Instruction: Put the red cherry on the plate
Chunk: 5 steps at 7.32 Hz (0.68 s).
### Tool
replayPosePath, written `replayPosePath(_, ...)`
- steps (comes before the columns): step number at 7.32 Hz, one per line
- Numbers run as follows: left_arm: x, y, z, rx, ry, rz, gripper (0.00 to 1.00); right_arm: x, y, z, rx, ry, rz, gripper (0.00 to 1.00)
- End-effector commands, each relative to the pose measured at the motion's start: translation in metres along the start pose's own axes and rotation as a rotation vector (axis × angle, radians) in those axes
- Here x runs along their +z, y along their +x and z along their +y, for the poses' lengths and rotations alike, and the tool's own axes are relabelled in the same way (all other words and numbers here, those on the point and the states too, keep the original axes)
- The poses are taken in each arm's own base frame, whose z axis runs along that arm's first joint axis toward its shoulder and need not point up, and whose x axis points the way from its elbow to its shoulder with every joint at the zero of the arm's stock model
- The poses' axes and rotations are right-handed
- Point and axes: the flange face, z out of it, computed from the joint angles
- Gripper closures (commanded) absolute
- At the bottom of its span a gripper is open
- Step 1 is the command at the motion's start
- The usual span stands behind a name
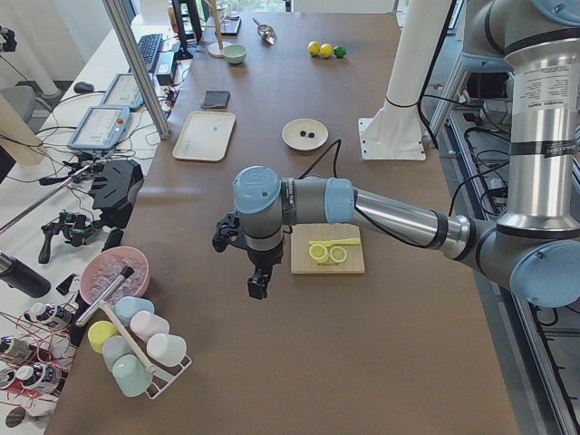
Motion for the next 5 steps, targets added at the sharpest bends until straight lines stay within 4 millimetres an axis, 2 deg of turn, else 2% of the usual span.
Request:
replayPosePath(1, -0.0027, 0.0021, -0.0004, 0.003, 0.005, -0.002, 0.02, 0.0005, -0.0029, -0.0024, 0.004, -0.001, 0.000, 0.00)
replayPosePath(5, -0.0064, 0.0055, -0.0010, 0.011, 0.013, -0.005, 0.02, 0.0035, -0.0019, -0.0008, 0.006, -0.007, 0.000, 0.00)
